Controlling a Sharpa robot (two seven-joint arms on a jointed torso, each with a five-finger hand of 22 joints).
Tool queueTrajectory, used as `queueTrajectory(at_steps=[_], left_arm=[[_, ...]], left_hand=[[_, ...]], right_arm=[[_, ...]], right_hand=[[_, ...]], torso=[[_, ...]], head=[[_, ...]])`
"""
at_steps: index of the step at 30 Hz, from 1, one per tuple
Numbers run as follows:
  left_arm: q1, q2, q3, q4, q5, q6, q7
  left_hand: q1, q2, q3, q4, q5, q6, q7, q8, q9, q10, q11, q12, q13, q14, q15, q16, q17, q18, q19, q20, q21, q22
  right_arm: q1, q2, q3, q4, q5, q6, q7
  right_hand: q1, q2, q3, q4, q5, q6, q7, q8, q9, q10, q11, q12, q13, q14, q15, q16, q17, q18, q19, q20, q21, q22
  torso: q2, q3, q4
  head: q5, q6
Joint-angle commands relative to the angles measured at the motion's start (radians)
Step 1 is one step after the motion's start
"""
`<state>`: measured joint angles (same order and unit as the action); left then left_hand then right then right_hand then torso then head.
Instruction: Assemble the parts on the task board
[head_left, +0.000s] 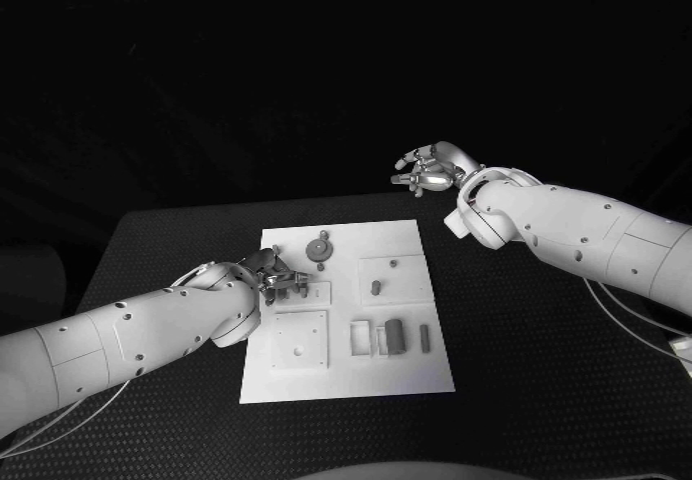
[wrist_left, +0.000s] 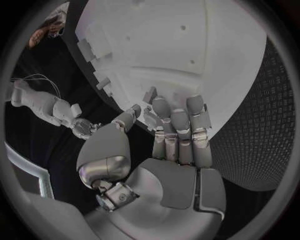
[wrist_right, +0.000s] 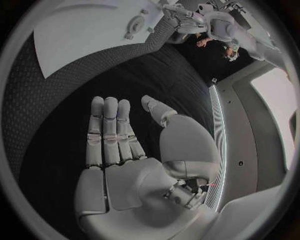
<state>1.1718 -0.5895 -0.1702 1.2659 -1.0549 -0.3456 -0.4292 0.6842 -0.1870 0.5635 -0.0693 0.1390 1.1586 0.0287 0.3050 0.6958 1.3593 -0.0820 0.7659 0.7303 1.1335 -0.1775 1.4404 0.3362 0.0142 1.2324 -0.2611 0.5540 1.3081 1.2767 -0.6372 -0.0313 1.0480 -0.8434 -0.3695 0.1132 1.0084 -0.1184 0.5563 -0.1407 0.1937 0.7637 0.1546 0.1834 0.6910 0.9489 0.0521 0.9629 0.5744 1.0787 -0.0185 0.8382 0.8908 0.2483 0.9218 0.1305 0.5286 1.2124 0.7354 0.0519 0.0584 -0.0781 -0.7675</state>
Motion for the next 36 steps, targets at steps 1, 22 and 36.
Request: queueTrajectory(at_steps=[1, 22, 36], left_arm=[[0.008, 0.007, 0.001, -0.002, -0.017, 0.104, -0.027], [0.032, 0.053, 0.001, -0.069, -0.058, 0.145, -0.038], [0.034, 0.063, 0.001, -0.078, -0.058, 0.188, -0.039]], left_hand=[[0.014, 0.007, -0.003, -0.015, 0.001, -0.006, 0.000, 0.001, 0.002, -0.010, 0.000, -0.001, -0.001, -0.009, -0.001, -0.002, -0.001, 0.002, -0.011, -0.008, -0.004, 0.020], [0.032, 0.067, -0.015, -0.086, 0.022, -0.012, 0.003, 0.003, 0.001, -0.018, 0.003, 0.001, -0.003, -0.017, 0.002, -0.001, -0.004, -0.001, -0.016, -0.006, -0.008, 0.020], [0.078, 0.085, -0.001, -0.144, 0.033, -0.013, 0.003, 0.005, -0.001, -0.019, 0.004, 0.003, -0.005, -0.016, 0.003, -0.001, -0.007, -0.002, -0.013, -0.005, -0.008, 0.020]], right_arm=[[-0.001, 0.002, 0.000, -0.001, -0.001, 0.014, 0.006], [-0.001, 0.008, 0.000, -0.003, -0.001, 0.014, 0.006], [-0.002, 0.009, 0.000, -0.004, -0.001, 0.016, 0.006]], right_hand=[[-0.008, 0.000, 0.000, 0.007, -0.004, 0.046, 0.036, 0.004, -0.002, -0.115, 0.032, 0.004, -0.001, 0.009, 0.000, -0.004, 0.001, 0.014, 0.003, 0.000, -0.003, 0.001], [-0.007, 0.001, 0.000, 0.007, -0.004, 0.045, 0.036, 0.004, -0.002, -0.115, 0.032, 0.005, -0.002, 0.009, 0.000, -0.005, 0.003, 0.014, 0.004, 0.000, -0.004, 0.002], [-0.007, 0.001, 0.000, 0.007, -0.004, 0.045, 0.036, 0.004, -0.002, -0.115, 0.032, 0.005, -0.003, 0.010, 0.000, -0.006, 0.004, 0.014, 0.004, 0.000, -0.004, 0.003]], torso=[[0.000, 0.0001, -0.0003], [0.000, 0.0000, 0.0000], [0.000, -0.0002, 0.0003]], head=[[-0.001, -0.001], [-0.001, -0.003], [-0.002, -0.004]])
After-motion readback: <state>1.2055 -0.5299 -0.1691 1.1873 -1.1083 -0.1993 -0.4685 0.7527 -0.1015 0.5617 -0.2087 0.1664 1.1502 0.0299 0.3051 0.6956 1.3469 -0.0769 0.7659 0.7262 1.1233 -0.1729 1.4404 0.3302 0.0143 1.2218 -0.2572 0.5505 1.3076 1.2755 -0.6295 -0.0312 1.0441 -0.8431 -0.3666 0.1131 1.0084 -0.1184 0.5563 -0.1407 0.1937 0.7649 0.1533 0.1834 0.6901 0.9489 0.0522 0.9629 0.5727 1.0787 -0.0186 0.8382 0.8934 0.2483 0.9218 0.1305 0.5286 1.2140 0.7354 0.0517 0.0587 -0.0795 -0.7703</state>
